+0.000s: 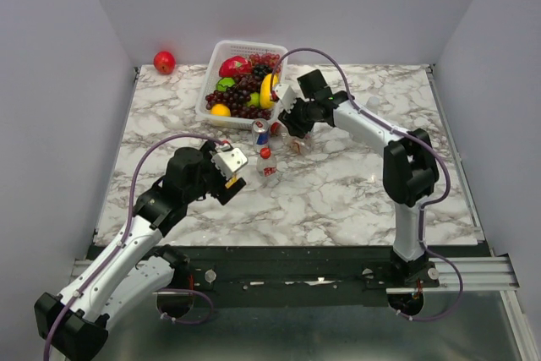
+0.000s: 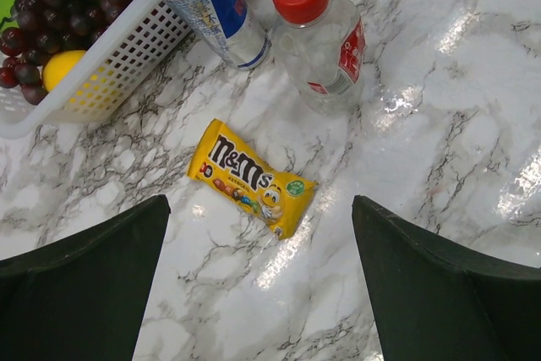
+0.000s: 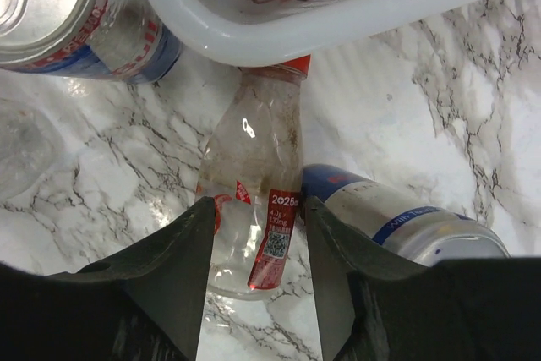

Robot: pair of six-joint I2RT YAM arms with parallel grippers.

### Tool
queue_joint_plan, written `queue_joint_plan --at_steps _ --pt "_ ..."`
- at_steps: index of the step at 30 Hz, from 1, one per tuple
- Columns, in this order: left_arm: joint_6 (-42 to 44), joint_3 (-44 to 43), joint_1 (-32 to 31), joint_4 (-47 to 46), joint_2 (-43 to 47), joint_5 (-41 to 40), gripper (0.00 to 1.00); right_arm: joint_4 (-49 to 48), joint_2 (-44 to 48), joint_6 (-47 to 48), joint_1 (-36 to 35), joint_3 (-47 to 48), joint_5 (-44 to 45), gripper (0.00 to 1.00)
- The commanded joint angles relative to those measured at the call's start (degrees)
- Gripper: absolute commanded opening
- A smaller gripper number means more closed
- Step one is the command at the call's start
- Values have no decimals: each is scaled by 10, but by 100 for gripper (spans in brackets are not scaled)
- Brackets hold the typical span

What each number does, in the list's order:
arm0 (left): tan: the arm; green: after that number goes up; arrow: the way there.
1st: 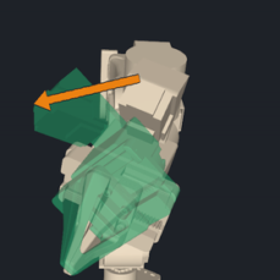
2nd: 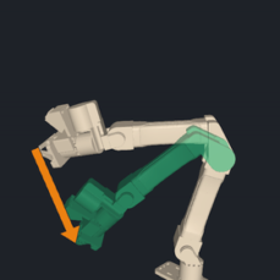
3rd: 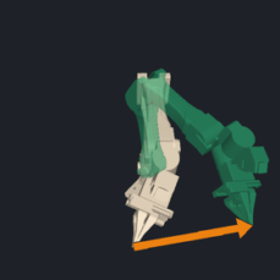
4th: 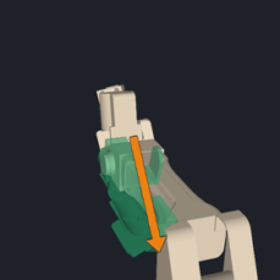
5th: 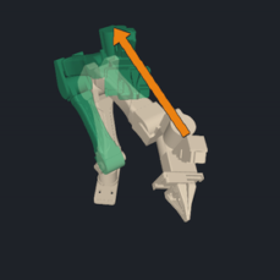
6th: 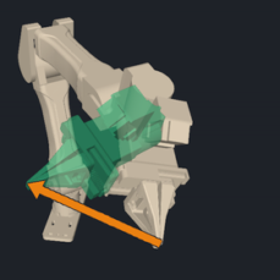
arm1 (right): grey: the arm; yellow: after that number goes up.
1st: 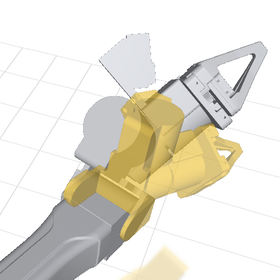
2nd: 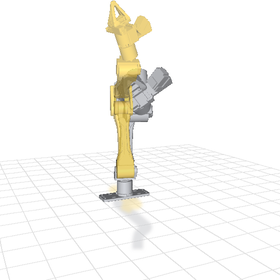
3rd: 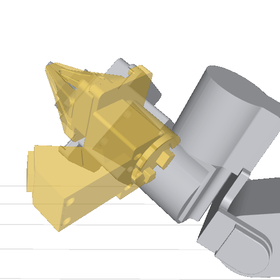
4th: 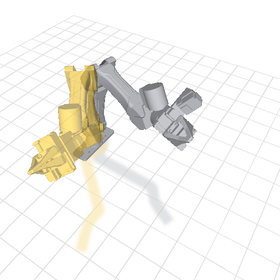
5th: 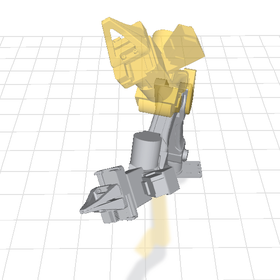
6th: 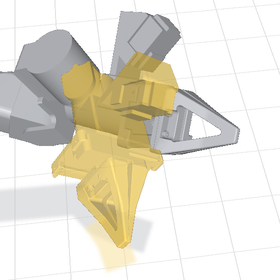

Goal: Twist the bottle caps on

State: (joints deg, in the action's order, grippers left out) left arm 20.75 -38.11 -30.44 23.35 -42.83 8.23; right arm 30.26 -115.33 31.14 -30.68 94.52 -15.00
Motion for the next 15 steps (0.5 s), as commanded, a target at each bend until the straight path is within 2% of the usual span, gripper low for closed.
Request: queue_joint_plan --at_steps 1,15 --pt "-1 -10 5 6 -1 15 98 20 -42 15 3 43 22 56" --pt "-4 -7 13 0 -10 18 99 40 -66 9 5 37 10 54"
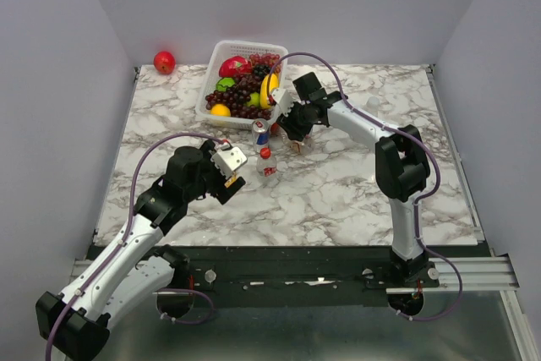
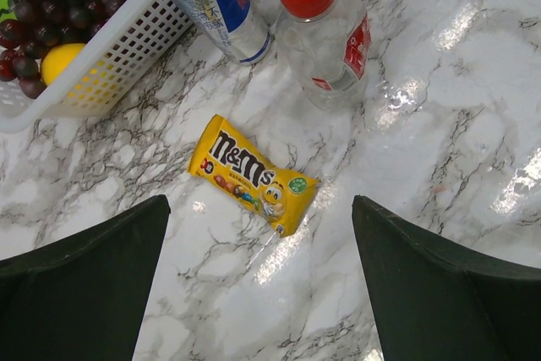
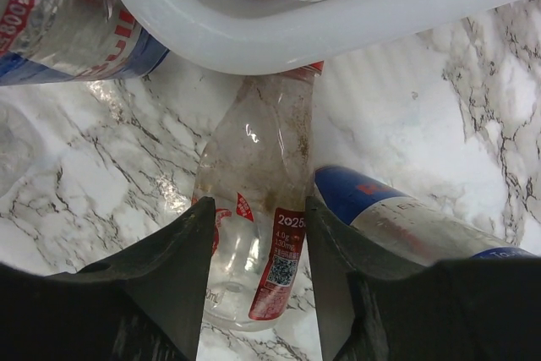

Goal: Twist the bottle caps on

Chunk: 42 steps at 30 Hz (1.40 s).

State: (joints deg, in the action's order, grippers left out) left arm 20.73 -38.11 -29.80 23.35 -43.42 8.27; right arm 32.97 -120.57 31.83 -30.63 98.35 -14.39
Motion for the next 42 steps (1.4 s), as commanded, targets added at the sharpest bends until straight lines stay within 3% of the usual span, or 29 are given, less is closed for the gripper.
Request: queue_joint_plan --at_steps 1,17,26,36,42 --pt "-4 -7 6 0 -4 19 99 15 -15 2 5 -2 2 54" --pt "-7 -9 6 -1 -8 22 99 10 -33 -11 9 -15 34 63" --pt "-11 -7 6 -4 -6 25 98 19 2 -5 9 -29 -8 25" --pt "-79 -106 5 -38 -41 25 99 46 141 -34 13 -104 -34 11" --pt "-148 -223 0 -49 -122 124 99 60 248 -70 20 -107 -69 8"
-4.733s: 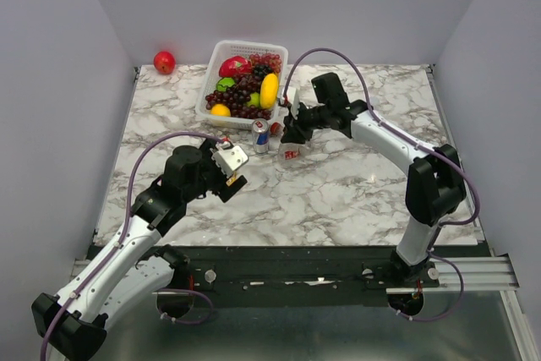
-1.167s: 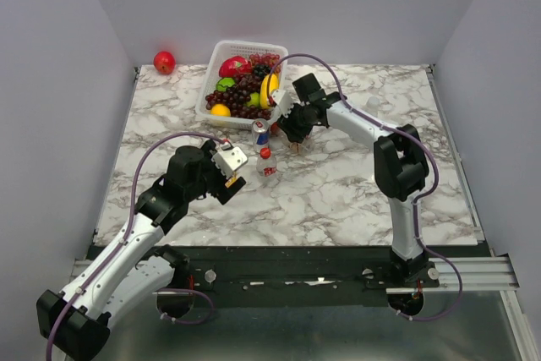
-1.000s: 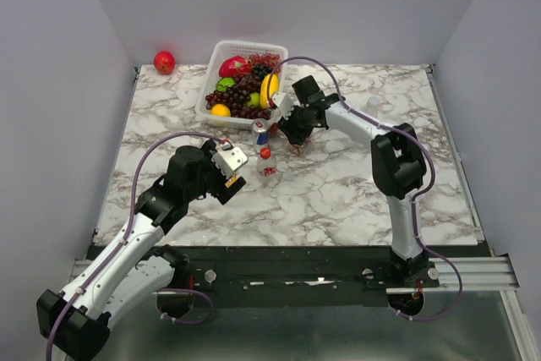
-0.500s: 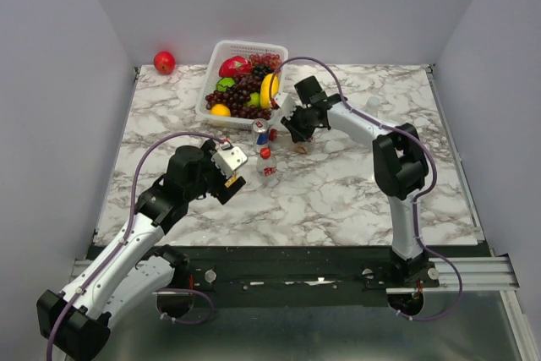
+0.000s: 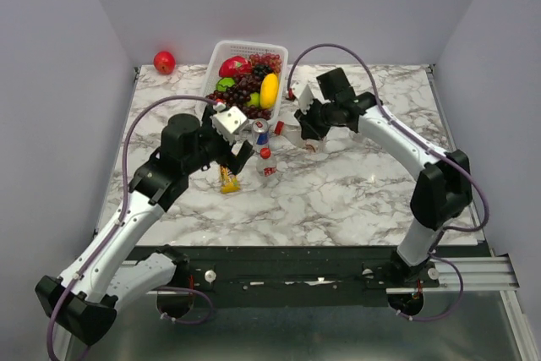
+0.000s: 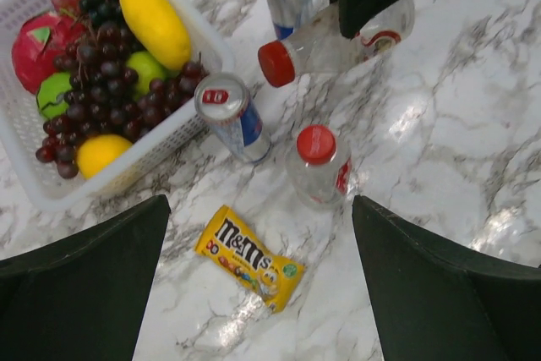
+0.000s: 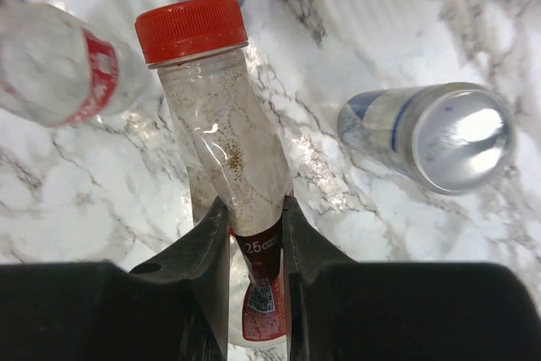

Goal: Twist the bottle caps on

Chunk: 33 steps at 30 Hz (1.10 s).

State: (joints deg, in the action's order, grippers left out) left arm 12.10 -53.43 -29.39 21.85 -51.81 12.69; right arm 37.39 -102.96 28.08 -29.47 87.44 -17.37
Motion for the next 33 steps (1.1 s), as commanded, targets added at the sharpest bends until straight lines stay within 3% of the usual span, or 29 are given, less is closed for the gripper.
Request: queue_joint_plan --at_steps 1,6,10,15,18,26,33 --pt "-76 -98 -5 -42 -60 87 99 17 84 -41 8 4 -50 8" --pt "-184 -188 -8 -80 -127 132 98 -13 169 -43 12 -26 -103 7" --pt "-243 -255 -8 -97 -188 182 99 -105 258 -47 12 -101 -154 7" --pt "-258 -280 -11 -90 -232 206 98 -148 293 -60 12 -145 -178 7" --pt "-255 -280 -13 -97 -250 260 99 -156 296 -71 12 -144 -174 7" --pt "-249 -252 -14 -67 -241 229 98 -190 318 -81 12 -150 -170 7" --pt "-243 -225 -14 -93 -228 277 76 -192 314 -80 12 -152 -177 7"
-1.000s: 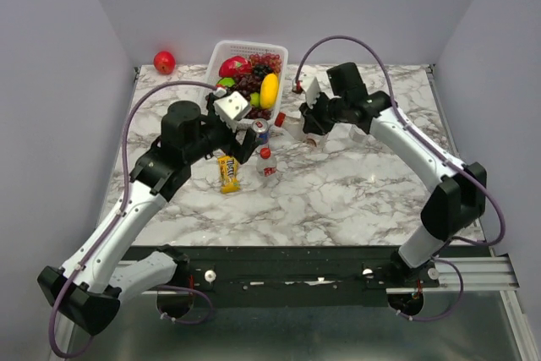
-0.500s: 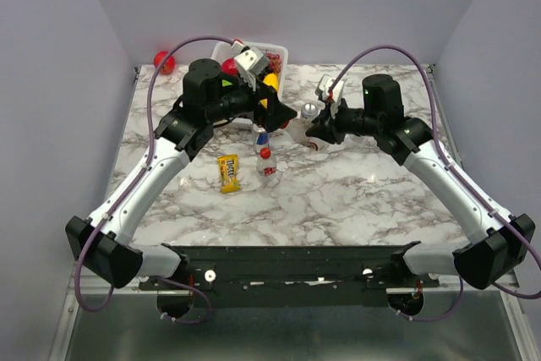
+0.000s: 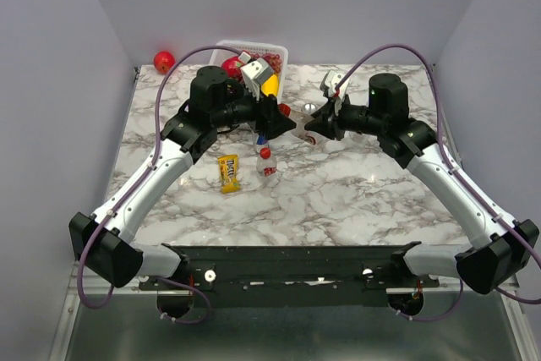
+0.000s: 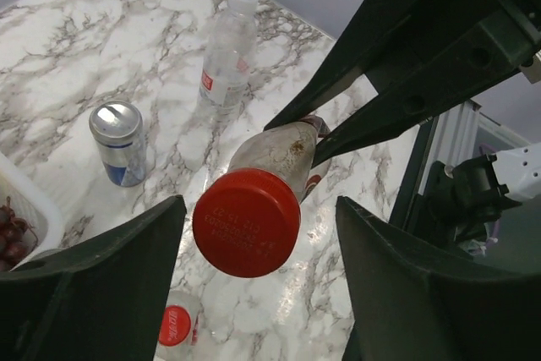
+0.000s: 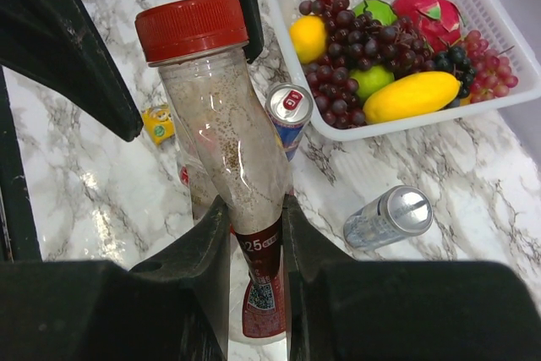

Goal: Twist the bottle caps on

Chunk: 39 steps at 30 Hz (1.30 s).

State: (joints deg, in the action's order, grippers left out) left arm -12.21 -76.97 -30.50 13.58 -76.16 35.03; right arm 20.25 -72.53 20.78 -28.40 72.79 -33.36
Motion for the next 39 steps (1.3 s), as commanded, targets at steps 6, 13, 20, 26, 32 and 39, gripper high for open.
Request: queue_joint_plan --at_steps 6,13,20,26,32,39 --pt "8 8 -3 -22 10 90 56 -20 7 -2 1 -3 -23 8" --pt "11 -7 -3 -29 -6 129 25 -17 5 8 1 -18 -24 13" --pt "62 -56 -20 24 -56 122 0 29 14 6 1 -23 24 61" --pt "190 -140 -61 152 -128 -20 0 91 90 16 33 -29 93 99" --pt "241 -204 -121 243 -213 -145 0 91 163 -22 115 -47 91 99" --pt "288 -185 -177 226 -271 -233 0 91 153 -98 160 -35 168 100"
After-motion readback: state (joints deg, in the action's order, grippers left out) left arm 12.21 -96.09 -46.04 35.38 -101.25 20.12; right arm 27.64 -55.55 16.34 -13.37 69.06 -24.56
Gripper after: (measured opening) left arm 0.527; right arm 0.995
